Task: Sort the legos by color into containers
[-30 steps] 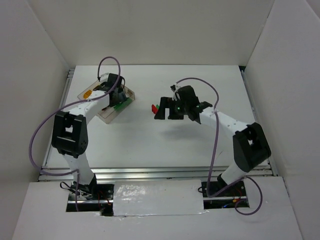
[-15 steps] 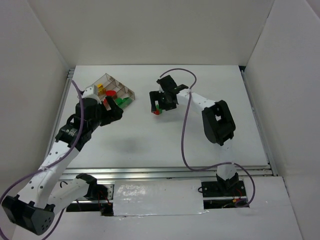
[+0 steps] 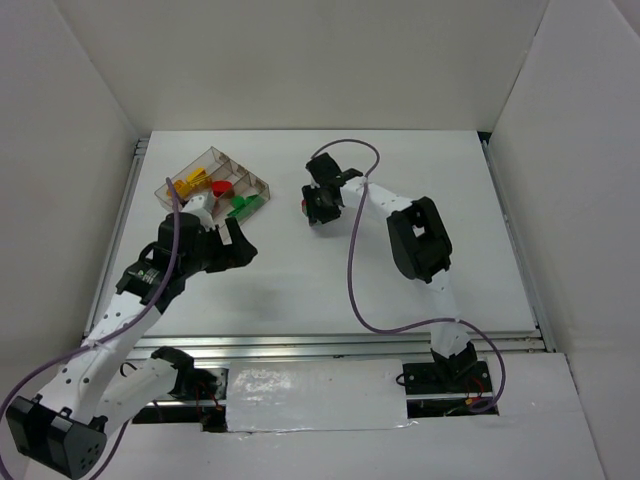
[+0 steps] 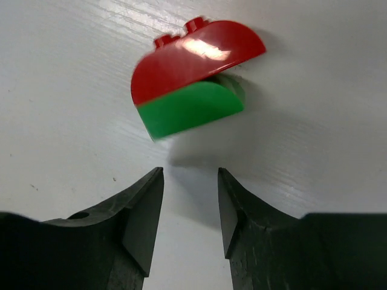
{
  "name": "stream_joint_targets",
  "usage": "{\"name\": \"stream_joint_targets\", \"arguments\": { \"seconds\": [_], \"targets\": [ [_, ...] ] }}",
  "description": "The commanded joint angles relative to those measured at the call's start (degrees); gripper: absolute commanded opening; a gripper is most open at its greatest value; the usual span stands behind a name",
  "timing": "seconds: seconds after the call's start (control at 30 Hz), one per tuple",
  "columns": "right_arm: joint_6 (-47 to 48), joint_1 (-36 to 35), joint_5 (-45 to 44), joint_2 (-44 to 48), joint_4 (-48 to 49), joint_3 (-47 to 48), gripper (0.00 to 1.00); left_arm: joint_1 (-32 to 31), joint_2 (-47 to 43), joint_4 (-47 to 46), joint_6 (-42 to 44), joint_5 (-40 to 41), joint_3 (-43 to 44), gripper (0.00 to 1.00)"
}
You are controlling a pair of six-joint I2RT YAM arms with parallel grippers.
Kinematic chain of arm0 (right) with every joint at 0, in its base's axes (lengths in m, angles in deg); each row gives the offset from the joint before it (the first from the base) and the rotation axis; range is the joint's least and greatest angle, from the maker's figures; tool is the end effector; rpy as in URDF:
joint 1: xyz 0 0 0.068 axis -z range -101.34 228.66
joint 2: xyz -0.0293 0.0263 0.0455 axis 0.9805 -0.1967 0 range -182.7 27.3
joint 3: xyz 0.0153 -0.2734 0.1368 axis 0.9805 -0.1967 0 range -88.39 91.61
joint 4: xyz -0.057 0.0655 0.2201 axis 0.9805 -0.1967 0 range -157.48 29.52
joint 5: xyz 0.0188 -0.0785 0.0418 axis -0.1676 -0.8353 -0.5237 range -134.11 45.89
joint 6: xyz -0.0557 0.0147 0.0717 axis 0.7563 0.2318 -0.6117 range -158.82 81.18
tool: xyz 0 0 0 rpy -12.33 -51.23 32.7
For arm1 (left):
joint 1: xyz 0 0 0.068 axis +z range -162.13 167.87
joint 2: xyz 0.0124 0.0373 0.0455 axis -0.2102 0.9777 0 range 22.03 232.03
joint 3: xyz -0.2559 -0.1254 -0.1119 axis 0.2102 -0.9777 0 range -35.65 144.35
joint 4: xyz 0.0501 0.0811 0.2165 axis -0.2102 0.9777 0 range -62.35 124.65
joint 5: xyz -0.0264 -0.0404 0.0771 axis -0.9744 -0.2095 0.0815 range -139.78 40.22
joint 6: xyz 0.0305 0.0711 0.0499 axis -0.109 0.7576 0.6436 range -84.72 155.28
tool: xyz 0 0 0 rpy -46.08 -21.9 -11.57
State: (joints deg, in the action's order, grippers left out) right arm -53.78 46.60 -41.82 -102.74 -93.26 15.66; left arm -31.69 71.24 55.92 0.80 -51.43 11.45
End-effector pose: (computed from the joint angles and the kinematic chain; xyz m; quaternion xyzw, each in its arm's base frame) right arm 0.4352 0.2765 0.1663 -0.1484 0.9514 0.1250 0.2392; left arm 0.1692 -0.0628 0.3119 -0.1056 0.8612 -0.2369 0.4371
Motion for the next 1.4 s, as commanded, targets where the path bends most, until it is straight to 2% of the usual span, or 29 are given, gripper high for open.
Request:
{"name": "stream_joint_targets", "arguments": {
  "seconds": [0.0,0.07,0.17,0.33,0.37,0.4,0.43,0.47,0.53,0.57,0.6,0.63,0.8,0.83,0.93,1.0,1.17,1.27,1.37],
  "targets": [
    [1.0,-1.0,-2.2,-1.6,-1.4,4.2,0.48,-0.1,0.8,-3.3,0.9,-4.0,-0.9,1.0],
    [1.3,-1.3,-2.2,-2.1,-2.5,5.5,0.26,-0.1,0.6,-3.7,0.8,-4.1,-1.2,1.0],
    [0.9,-1.5,-2.2,-0.8,-1.3,3.3,0.24,-0.1,0.3,-3.6,0.4,-3.2,-1.3,1.0],
    [-0.9,-1.6,-2.2,5.2,3.1,-2.0,0.44,-0.1,-0.2,-2.9,0.8,-3.1,-0.7,0.99],
    [-1.7,-1.6,-2.2,6.0,3.7,-3.1,0.5,-0.1,-0.3,-2.8,0.8,-3.0,-0.7,1.0],
    [-2.5,-1.6,-2.6,7.0,4.1,-3.3,0.64,-0.1,-0.3,-3.0,0.7,-3.0,-0.9,1.0],
    [-3.5,-1.4,-5.8,7.2,4.3,-3.2,0.67,-0.1,-0.4,-3.1,0.6,-3.0,-1.0,1.0],
    [-6.5,-1.4,-7.4,6.6,3.7,-1.4,0.79,-0.1,-0.4,-3.2,0.6,-3.1,-1.1,1.0],
    [-9.6,-1.3,-10.2,5.2,1.1,1.2,0.82,-0.1,-0.3,-3.3,0.7,-3.1,-1.3,0.99],
    [-14.1,-1.3,-11.2,4.2,0.2,3.6,0.83,-0.1,-0.2,-3.4,0.6,-3.1,-1.4,0.99],
    [-17.0,-1.3,-12.6,4.0,-0.6,4.1,0.99,-0.1,-0.1,-3.7,0.6,-3.2,-1.6,1.0],
    [-23.3,-1.3,-15.2,3.7,-0.9,4.6,1.0,-0.1,-0.1,-4.0,0.5,-3.3,-1.8,0.99],
    [-37.5,-1.2,-19.6,2.0,-1.1,6.1,1.0,-0.1,0.6,-4.5,0.6,-4.1,-1.9,0.99],
    [-42.5,-1.1,-20.6,1.4,-3.2,8.3,1.0,-0.1,0.7,-4.5,0.6,-4.2,-2.0,1.0],
    [-49.8,-1.9,-26.0,-2.0,-8.0,13.1,1.0,0.0,0.3,-5.2,0.5,-4.9,-2.7,0.99],
    [-51.0,-2.4,-28.7,-3.9,-10.0,16.3,1.0,-0.1,-0.1,-5.5,0.3,-5.2,-3.2,1.0],
    [-47.9,-1.4,-25.1,-14.2,-16.3,31.1,1.0,-0.1,-1.0,-6.1,0.4,-6.3,-3.6,0.99],
    [-47.6,-0.4,-20.7,-16.3,-16.2,31.3,1.0,-0.2,-1.7,-7.2,0.2,-7.5,-4.4,1.0],
    [-46.7,-0.6,-21.3,-15.4,-16.9,30.9,0.99,-0.1,-1.8,-7.4,0.2,-8.1,-4.5,0.99]
  ]
}}
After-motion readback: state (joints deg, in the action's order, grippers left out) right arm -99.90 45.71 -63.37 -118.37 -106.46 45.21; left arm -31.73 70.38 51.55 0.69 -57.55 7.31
